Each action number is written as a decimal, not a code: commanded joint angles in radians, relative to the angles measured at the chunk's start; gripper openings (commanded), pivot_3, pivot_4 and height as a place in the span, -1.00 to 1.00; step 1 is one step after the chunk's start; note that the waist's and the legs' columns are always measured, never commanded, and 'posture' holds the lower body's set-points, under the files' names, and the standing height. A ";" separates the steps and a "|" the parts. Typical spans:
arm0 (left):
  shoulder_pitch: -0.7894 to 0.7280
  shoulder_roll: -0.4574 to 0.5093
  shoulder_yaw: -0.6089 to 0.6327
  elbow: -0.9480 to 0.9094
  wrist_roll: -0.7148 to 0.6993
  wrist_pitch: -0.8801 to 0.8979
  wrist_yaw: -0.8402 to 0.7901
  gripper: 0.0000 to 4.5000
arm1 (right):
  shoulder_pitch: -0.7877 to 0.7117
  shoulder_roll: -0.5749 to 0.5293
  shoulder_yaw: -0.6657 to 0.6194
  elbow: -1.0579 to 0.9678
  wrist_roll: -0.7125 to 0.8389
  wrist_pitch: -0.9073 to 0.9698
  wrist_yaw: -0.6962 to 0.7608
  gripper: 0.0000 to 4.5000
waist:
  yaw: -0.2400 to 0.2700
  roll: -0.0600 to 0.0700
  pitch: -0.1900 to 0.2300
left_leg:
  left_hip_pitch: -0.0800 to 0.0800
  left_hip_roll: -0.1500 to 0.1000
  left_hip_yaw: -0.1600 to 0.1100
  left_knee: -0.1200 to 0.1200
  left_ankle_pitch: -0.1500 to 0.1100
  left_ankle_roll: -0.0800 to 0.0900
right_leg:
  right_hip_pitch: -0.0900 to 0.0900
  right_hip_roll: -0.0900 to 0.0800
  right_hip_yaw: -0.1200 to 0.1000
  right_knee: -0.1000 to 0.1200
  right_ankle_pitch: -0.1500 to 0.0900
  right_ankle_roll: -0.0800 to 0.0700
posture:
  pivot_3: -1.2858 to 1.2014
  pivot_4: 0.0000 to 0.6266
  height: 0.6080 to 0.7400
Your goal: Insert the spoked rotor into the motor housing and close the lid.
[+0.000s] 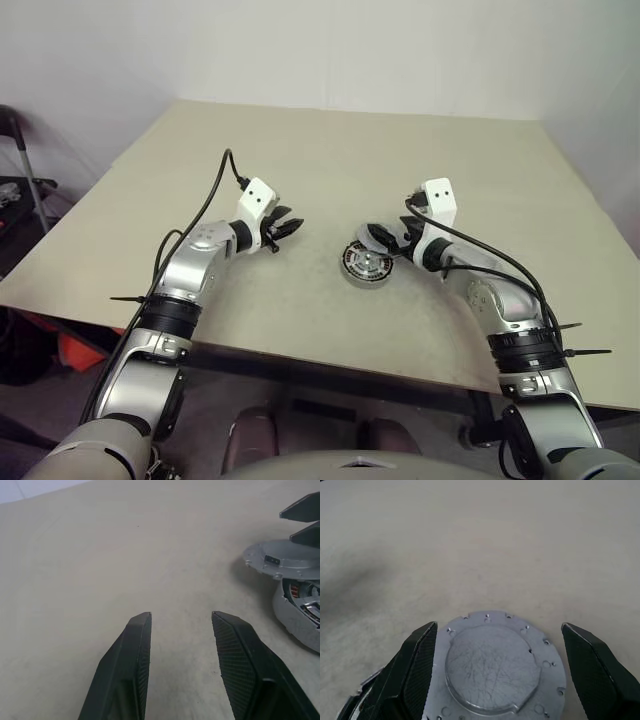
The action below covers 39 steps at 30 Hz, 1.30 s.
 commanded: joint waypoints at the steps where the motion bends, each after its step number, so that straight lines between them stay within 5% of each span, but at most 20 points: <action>1: -0.008 0.010 0.020 -0.042 -0.003 -0.007 0.006 -0.10 | -0.025 0.018 -0.021 -0.002 -0.021 -0.002 0.013 0.98 | -0.001 0.000 0.000 | 0.000 0.000 0.000 0.000 0.000 0.000 | 0.000 0.000 0.000 0.000 0.000 0.000 | 0.03 -1.00 1.00; 20: -0.008 0.014 0.021 -0.046 -0.002 -0.005 0.011 -0.10 | -0.009 0.069 -0.029 0.031 -0.106 0.012 0.042 0.98 | -0.001 0.000 0.000 | 0.001 0.000 0.000 0.000 0.000 0.000 | 0.000 0.000 0.000 0.000 0.000 0.000 | 0.03 -1.00 1.00; 25: -0.008 0.013 0.021 -0.047 -0.003 -0.005 0.013 -0.10 | -0.009 0.077 -0.041 0.030 -0.116 0.018 0.048 0.37 | -0.001 0.000 0.000 | 0.001 0.000 0.000 0.000 0.000 0.000 | 0.000 0.000 0.000 0.000 0.000 0.000 | 0.03 -1.00 1.00; 39: -0.007 0.012 0.017 -0.040 -0.002 -0.009 0.011 -0.10 | 0.057 0.049 -0.085 -0.114 -0.077 -0.034 0.160 0.37 | 0.001 0.000 0.000 | 0.000 0.000 0.000 0.000 0.000 0.000 | 0.000 0.000 0.000 0.000 0.000 0.000 | 0.03 -1.00 1.00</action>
